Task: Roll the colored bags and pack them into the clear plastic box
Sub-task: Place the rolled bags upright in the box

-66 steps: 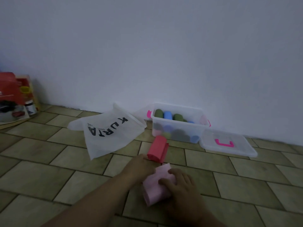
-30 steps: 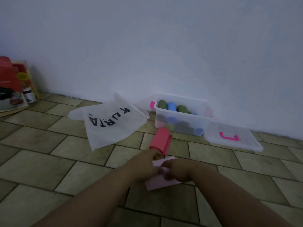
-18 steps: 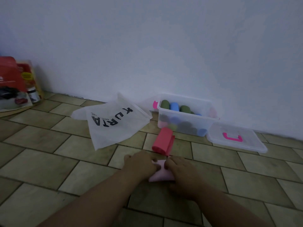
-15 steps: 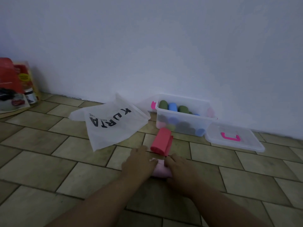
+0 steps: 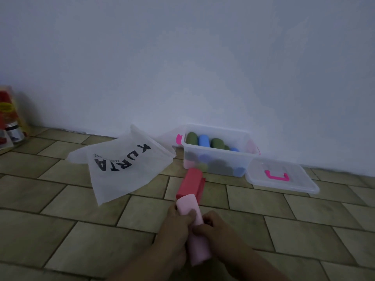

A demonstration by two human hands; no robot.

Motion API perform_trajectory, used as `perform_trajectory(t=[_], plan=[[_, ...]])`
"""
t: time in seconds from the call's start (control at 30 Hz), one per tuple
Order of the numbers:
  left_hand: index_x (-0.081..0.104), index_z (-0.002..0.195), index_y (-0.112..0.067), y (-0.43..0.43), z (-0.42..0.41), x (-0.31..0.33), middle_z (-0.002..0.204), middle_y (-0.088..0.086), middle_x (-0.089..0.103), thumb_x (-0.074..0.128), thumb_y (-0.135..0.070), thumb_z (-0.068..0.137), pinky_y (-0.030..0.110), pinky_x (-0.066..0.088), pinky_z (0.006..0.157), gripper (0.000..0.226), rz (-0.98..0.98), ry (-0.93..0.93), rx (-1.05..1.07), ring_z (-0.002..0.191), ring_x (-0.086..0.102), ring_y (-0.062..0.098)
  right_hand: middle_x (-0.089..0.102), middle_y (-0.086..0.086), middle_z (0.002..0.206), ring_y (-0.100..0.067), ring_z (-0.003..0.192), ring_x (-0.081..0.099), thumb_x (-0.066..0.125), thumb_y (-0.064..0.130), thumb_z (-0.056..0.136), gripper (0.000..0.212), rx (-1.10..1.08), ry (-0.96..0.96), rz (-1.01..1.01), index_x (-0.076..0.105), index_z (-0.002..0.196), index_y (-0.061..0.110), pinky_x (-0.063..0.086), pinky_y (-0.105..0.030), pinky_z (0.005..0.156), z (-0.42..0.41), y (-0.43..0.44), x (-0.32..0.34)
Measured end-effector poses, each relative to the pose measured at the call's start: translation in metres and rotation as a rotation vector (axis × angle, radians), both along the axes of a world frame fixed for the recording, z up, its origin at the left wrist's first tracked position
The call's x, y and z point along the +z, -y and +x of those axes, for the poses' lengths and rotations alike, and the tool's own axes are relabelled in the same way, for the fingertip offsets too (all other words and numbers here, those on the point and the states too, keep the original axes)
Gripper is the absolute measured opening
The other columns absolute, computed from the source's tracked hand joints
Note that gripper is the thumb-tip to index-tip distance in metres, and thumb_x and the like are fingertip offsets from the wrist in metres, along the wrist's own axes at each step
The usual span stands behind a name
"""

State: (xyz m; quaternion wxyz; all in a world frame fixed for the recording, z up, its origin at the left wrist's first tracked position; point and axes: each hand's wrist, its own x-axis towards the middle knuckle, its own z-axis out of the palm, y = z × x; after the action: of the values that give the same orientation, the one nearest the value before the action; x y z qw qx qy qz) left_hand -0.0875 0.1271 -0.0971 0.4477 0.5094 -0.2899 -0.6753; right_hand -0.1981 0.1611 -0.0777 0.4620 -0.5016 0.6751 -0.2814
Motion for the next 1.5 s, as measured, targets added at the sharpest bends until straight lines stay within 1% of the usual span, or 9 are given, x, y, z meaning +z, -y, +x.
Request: perform_trajectory(t=[0.2, 0.33, 0.43, 0.57, 0.7, 0.9, 1.03, 1.3, 1.5], plan=[[0.044, 0.133, -0.023, 0.044, -0.023, 0.039, 0.125, 0.01, 0.057, 0.067, -0.008, 0.083, 0.05, 0.054, 0.086, 0.057, -0.188, 0.06, -0.115, 0.106, 0.059, 0.031, 0.068, -0.026, 0.1, -0.045, 0.098, 0.062, 0.064, 0.002, 0.078, 0.029, -0.147, 0.481, 0.039, 0.06, 0.107, 0.001, 0.051, -0.055, 0.087, -0.037, 0.032, 0.032], [0.017, 0.149, -0.035, 0.124, -0.038, 0.08, 0.149, -0.003, 0.036, 0.059, -0.056, 0.075, 0.044, 0.034, 0.108, 0.088, -0.422, 0.444, -0.294, 0.132, 0.038, 0.024, 0.064, -0.024, 0.106, -0.04, 0.099, 0.06, 0.061, 0.007, 0.082, 0.023, -0.195, 0.402, -0.088, 0.059, 0.105, 0.005, 0.053, -0.05, 0.08, -0.083, 0.095, 0.085], [0.01, 0.15, -0.029, 0.187, -0.044, 0.093, 0.157, 0.001, 0.021, 0.052, -0.063, 0.077, 0.05, 0.023, 0.112, 0.091, -0.55, 0.942, -0.337, 0.141, 0.022, 0.026, 0.057, -0.015, 0.108, -0.033, 0.096, 0.059, 0.062, 0.015, 0.087, 0.026, -0.284, 0.17, -0.207, 0.05, 0.109, 0.008, 0.055, -0.042, 0.066, -0.115, 0.156, 0.117], [-0.003, 0.15, -0.028, 0.231, -0.048, 0.075, 0.159, 0.008, -0.007, 0.047, -0.062, 0.084, 0.053, 0.011, 0.113, 0.09, -0.462, 1.334, -0.411, 0.145, 0.004, 0.03, 0.051, -0.018, 0.113, -0.029, 0.092, 0.055, 0.061, 0.019, 0.088, 0.044, -0.284, -0.544, -0.116, 0.039, 0.123, 0.003, 0.05, -0.035, 0.065, -0.133, 0.225, 0.116], [-0.008, 0.15, -0.026, 0.242, -0.051, 0.06, 0.158, 0.01, -0.017, 0.045, -0.062, 0.084, 0.048, 0.01, 0.114, 0.092, -0.466, 1.339, -0.45, 0.145, -0.002, 0.034, 0.049, -0.023, 0.123, -0.034, 0.105, 0.052, 0.048, 0.017, 0.086, 0.029, 0.112, -0.976, 0.008, 0.042, 0.112, 0.006, 0.046, -0.041, 0.087, -0.122, 0.258, 0.083], [-0.01, 0.15, -0.023, 0.239, -0.048, 0.067, 0.157, 0.012, -0.021, 0.043, -0.062, 0.087, 0.048, 0.008, 0.116, 0.092, -0.459, 1.354, -0.514, 0.144, -0.005, 0.035, 0.054, -0.016, 0.128, -0.029, 0.11, 0.054, 0.06, 0.034, 0.087, 0.051, 0.02, -0.792, 0.057, 0.048, 0.127, 0.004, 0.044, -0.036, 0.09, -0.128, 0.272, 0.074], [-0.01, 0.15, -0.024, 0.238, -0.049, 0.068, 0.156, 0.012, -0.021, 0.043, -0.062, 0.087, 0.049, 0.009, 0.116, 0.09, -0.455, 1.363, -0.522, 0.144, -0.005, 0.036, 0.062, -0.015, 0.115, -0.026, 0.094, 0.06, 0.062, 0.035, 0.088, 0.045, 0.044, -0.75, 0.097, 0.057, 0.119, 0.002, 0.047, -0.029, 0.073, -0.135, 0.274, 0.072], [-0.01, 0.15, -0.023, 0.235, -0.048, 0.071, 0.156, 0.013, -0.022, 0.042, -0.062, 0.088, 0.05, 0.008, 0.116, 0.089, -0.442, 1.366, -0.549, 0.144, -0.006, 0.038, 0.053, -0.018, 0.131, -0.031, 0.118, 0.051, 0.05, 0.026, 0.094, 0.044, -0.075, -0.735, 0.071, 0.05, 0.128, -0.002, 0.039, -0.035, 0.1, -0.128, 0.273, 0.067], [-0.01, 0.15, -0.022, 0.24, -0.049, 0.07, 0.155, 0.017, -0.022, 0.041, -0.061, 0.089, 0.05, 0.006, 0.117, 0.089, -0.447, 1.377, -0.557, 0.144, -0.007, 0.039, 0.066, -0.019, 0.109, -0.031, 0.099, 0.062, 0.064, 0.022, 0.087, 0.031, -0.035, -0.677, 0.08, 0.064, 0.105, -0.004, 0.047, -0.036, 0.089, -0.136, 0.272, 0.071]])
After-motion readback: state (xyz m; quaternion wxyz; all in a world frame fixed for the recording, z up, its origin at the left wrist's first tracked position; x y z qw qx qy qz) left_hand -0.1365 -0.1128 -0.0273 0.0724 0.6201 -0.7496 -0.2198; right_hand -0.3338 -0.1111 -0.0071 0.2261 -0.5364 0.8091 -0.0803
